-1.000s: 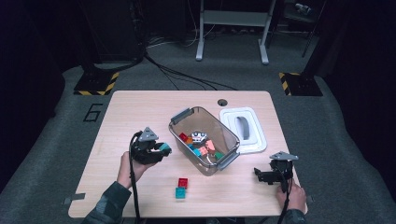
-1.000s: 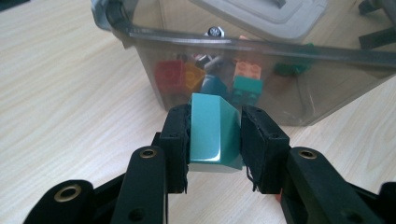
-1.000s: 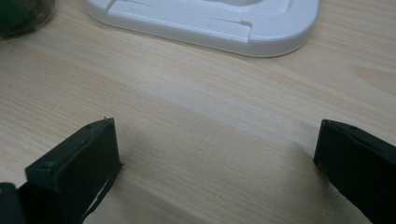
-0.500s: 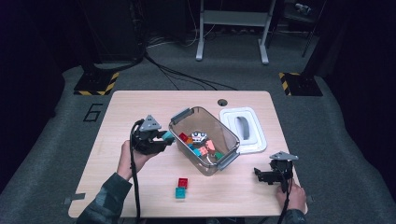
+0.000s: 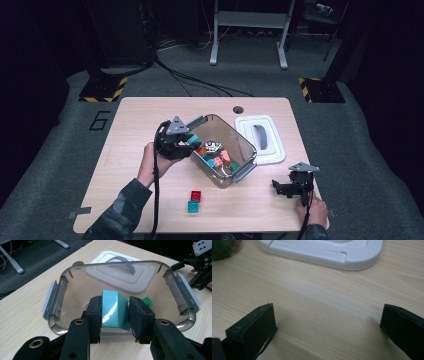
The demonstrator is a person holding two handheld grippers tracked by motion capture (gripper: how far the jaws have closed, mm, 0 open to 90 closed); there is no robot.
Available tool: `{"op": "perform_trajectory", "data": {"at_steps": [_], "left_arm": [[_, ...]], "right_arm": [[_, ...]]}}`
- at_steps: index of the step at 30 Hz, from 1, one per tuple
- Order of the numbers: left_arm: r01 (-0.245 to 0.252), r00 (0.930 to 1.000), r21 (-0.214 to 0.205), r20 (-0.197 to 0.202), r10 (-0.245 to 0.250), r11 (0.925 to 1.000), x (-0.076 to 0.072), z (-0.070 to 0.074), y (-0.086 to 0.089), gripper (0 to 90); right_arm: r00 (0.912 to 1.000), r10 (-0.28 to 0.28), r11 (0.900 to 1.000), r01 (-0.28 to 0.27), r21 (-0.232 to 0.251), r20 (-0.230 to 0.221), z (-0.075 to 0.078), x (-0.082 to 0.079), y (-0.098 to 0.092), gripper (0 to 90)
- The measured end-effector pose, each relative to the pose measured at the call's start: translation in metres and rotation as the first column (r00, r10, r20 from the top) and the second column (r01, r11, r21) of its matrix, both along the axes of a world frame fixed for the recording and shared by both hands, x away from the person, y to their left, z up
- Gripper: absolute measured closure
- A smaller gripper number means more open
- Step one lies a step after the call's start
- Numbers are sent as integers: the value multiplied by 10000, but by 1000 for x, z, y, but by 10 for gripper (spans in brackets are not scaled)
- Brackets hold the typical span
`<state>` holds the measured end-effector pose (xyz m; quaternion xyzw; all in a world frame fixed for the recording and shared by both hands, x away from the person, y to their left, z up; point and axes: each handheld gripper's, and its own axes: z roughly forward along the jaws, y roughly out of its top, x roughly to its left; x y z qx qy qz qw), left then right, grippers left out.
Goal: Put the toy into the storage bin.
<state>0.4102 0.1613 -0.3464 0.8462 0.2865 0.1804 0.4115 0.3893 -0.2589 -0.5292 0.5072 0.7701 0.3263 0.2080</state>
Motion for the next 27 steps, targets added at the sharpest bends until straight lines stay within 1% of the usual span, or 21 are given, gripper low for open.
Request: {"op": "perform_trajectory", "data": {"at_steps": [11, 12, 15, 16, 19, 20, 23, 24, 27], "left_arm": [[432, 9982, 4, -427, -432, 9991, 5, -9, -22, 634], [459, 9980, -34, -424, -461, 9989, 5, -11, -24, 634], [575, 9966, 12, -596, -574, 9983, 6, -16, -29, 634], [609, 9961, 97, -646, -601, 9981, 7, -19, -31, 634], [684, 9942, 34, -839, -679, 9977, 8, -25, -36, 634], [707, 9932, 93, -930, -695, 9975, 8, -28, -37, 634], [770, 9918, 165, -1038, -749, 9969, 9, -33, -40, 634], [793, 9906, 149, -1130, -772, 9967, 9, -36, -41, 634], [790, 9897, 145, -1213, -766, 9968, 10, -40, -43, 634]], "right_arm": [[10000, 2, 10000, -2, -3, -5, 0, 0, 0, 0], [10000, -1, 10000, 1, 0, -2, 0, 0, 0, 0], [10000, -2, 10000, 2, 1, -3, 0, 0, 0, 0], [10000, 0, 10000, 0, -2, -2, 0, 0, 0, 0], [10000, -1, 10000, 1, 1, -4, 0, 0, 0, 0], [10000, 1, 10000, -1, -1, -6, 0, 0, 0, 0], [10000, 2, 10000, -2, -3, -7, 0, 0, 0, 0], [10000, 0, 10000, 0, 1, 0, 0, 0, 0, 0], [10000, 4, 10000, -4, 0, -8, 0, 0, 0, 0]]}}
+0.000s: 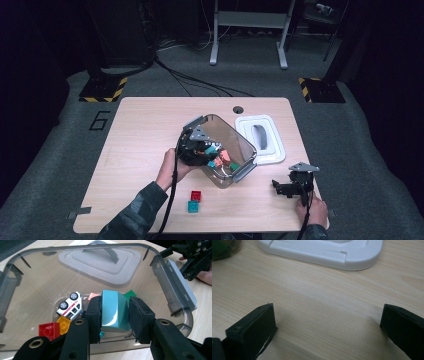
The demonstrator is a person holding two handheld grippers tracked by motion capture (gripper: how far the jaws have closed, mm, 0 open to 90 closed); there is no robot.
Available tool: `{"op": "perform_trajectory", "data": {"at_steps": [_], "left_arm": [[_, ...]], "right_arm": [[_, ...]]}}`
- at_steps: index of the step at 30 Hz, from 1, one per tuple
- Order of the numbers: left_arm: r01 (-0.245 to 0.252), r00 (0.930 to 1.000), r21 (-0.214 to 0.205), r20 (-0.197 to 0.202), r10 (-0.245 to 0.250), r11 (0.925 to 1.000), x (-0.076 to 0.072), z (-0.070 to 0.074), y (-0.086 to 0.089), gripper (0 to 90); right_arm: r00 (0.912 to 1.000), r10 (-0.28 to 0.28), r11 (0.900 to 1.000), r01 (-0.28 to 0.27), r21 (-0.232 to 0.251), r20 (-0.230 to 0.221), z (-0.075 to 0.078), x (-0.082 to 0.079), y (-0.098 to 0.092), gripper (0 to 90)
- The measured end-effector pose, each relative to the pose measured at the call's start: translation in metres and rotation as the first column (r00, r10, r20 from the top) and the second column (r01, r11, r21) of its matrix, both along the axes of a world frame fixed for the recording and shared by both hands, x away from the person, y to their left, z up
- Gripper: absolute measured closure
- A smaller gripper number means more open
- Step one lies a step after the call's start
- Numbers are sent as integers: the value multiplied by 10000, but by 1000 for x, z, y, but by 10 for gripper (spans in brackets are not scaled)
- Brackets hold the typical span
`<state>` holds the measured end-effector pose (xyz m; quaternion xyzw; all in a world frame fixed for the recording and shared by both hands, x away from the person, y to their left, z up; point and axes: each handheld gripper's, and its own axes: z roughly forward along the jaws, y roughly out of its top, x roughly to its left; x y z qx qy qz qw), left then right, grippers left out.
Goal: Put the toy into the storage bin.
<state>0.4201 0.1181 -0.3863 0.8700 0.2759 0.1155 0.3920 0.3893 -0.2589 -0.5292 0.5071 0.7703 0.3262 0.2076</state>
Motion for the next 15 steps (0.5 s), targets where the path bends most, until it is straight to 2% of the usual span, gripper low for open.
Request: {"op": "perform_trajectory", "data": {"at_steps": [6, 15], "left_arm": [[64, 9996, 118, -262, -61, 9999, 0, -7, -1, 633], [99, 9981, 294, -603, -81, 9995, 2, -9, 0, 630]], "right_arm": [[10000, 1, 10000, -1, 0, 1, 0, 0, 0, 0], [10000, 2, 10000, -2, -5, 7, 0, 0, 0, 0]]}}
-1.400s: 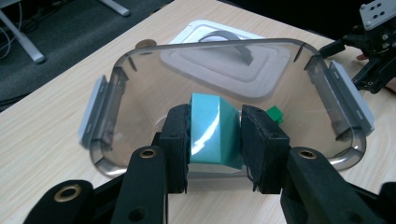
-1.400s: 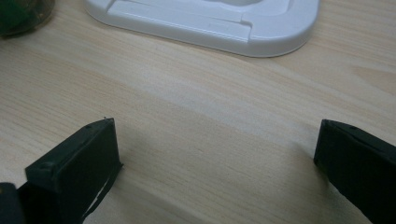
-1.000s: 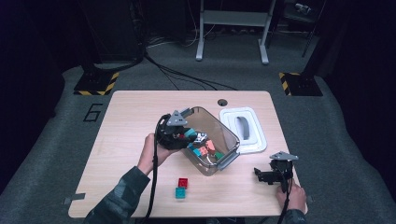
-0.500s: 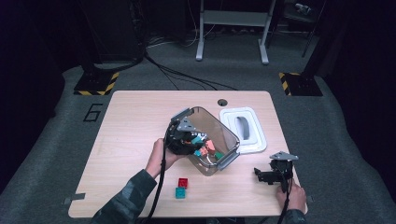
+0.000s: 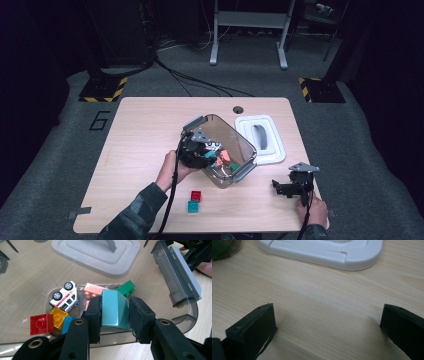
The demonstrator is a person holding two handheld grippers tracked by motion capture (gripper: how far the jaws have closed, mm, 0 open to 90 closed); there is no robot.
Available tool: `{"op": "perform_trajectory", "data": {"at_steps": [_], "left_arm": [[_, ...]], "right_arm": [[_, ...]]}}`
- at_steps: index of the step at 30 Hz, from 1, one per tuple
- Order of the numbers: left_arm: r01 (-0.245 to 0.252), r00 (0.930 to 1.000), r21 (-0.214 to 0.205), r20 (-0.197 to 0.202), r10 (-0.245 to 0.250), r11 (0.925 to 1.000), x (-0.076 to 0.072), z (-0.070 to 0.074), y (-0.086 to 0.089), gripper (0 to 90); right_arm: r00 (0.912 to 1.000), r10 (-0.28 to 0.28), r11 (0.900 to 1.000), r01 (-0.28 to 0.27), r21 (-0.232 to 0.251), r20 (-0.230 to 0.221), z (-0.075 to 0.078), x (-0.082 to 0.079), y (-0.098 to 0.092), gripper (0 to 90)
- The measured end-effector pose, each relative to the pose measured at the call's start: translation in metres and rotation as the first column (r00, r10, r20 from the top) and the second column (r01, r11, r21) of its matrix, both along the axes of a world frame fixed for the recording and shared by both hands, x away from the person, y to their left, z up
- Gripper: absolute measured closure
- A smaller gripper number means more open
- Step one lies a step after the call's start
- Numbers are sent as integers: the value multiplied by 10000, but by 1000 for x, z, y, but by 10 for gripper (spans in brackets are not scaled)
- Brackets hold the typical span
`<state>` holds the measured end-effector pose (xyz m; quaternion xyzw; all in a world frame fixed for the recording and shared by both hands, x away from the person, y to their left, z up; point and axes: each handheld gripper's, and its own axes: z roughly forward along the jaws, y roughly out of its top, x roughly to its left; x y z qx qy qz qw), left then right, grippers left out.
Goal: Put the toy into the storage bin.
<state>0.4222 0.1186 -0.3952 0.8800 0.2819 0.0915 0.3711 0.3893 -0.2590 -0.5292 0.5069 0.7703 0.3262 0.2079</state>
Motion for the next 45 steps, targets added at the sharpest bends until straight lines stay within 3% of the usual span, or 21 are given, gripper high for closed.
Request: {"op": "perform_trajectory", "data": {"at_steps": [2, 4, 14, 20, 26, 29, 36, 40, 45], "left_arm": [[-2, 10000, 48, -50, 2, 10000, 0, 0, 0, 623], [-142, 9999, 57, -76, 142, 9999, 0, 0, 1, 560], [-657, 9938, -44, 896, 658, 9978, -17, 16, 23, 257], [-1091, 9867, -67, 1201, 1091, 9940, -30, 16, 43, 165], [-1524, 9803, -291, 1229, 1548, 9879, -42, 8, 60, 128], [-1696, 9769, -178, 1290, 1705, 9853, -48, 1, 66, 107], [-1962, 9760, 12, 963, 1952, 9806, -59, -23, 73, 39], [-1963, 9801, 396, 376, 1949, 9797, -63, -45, 71, 18], [-1801, 9833, 477, -177, 1811, 9825, -69, -73, 62, 1]], "right_arm": [[10000, -1, 10000, 1, 5, 1, 0, 0, 0, 0], [10000, -2, 10000, 2, 7, 2, 0, 0, 0, 0], [10000, 0, 10000, 0, 4, 0, 0, 0, 0, 0], [10000, -2, 10000, 2, 6, -1, 0, 0, 0, 0], [10000, -1, 10000, 1, 5, 0, 0, 0, 0, 0], [10000, -1, 10000, 1, 4, 0, 0, 0, 0, 0], [10000, 0, 10000, 0, 2, 2, 0, 0, 0, 0], [10000, -10, 10000, 10, 10, -4, 0, 0, 0, 0], [10000, -3, 10000, 3, 5, -2, 0, 0, 0, 0]]}}
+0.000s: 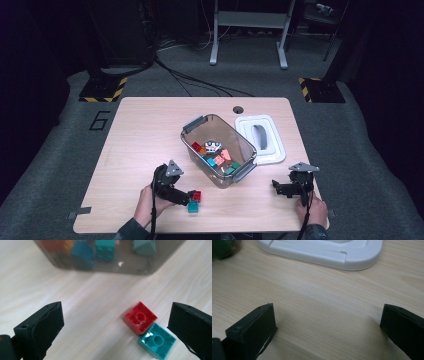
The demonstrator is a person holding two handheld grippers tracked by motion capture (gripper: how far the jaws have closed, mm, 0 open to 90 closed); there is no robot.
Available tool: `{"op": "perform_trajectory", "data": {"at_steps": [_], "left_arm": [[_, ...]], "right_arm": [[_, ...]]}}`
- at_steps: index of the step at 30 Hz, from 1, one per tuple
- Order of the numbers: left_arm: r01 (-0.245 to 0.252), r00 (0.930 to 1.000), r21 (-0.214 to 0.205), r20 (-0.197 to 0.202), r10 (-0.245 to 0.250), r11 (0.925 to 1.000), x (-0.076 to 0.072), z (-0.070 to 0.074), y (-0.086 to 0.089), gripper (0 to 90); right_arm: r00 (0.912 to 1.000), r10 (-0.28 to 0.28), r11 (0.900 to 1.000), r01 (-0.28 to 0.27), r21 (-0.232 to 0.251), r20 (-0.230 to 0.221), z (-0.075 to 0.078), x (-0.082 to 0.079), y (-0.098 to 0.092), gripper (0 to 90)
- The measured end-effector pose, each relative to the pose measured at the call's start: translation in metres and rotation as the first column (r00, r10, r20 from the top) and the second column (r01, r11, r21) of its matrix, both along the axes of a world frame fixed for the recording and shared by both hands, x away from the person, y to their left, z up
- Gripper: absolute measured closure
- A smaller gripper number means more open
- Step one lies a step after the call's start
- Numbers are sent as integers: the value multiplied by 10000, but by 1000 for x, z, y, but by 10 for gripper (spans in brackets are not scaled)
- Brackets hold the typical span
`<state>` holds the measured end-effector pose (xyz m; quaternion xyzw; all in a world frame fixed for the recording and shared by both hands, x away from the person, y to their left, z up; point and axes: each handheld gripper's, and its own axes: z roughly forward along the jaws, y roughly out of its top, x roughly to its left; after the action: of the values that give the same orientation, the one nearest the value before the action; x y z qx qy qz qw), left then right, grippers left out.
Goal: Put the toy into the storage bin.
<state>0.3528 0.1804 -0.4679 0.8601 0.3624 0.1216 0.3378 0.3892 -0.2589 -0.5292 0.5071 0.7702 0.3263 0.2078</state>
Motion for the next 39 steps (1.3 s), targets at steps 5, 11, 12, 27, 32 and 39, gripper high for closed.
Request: {"op": "perform_trajectory", "data": {"at_steps": [5, 11, 12, 27, 32, 39], "left_arm": [[-7, 10000, 281, 62, 5, 9996, -7, -17, -12, 1], [68, 10000, 518, 60, -71, 9986, -13, -31, -23, 1], [119, 9999, 642, 51, -123, 9979, -13, -32, -24, 1], [-706, 9975, 1076, -3, 711, 9917, -14, -38, 13, 10], [-551, 9985, 1010, 90, 545, 9934, -15, -35, 11, 29], [137, 9999, 833, -74, -131, 9964, -19, -38, 3, 313]], "right_arm": [[10000, 1, 10000, -1, 1, 1, 0, 0, 0, 0], [10000, -1, 10000, 2, -23, 10, 0, 0, 0, 0], [10000, 2, 10000, -2, 0, 1, 0, 0, 0, 0], [10000, -1, 10000, 1, -23, 7, 0, 0, 0, 0], [10000, -1, 10000, 1, -1, -3, 0, 0, 0, 0], [10000, -4, 10000, 4, 1, 0, 0, 0, 0, 0]]}}
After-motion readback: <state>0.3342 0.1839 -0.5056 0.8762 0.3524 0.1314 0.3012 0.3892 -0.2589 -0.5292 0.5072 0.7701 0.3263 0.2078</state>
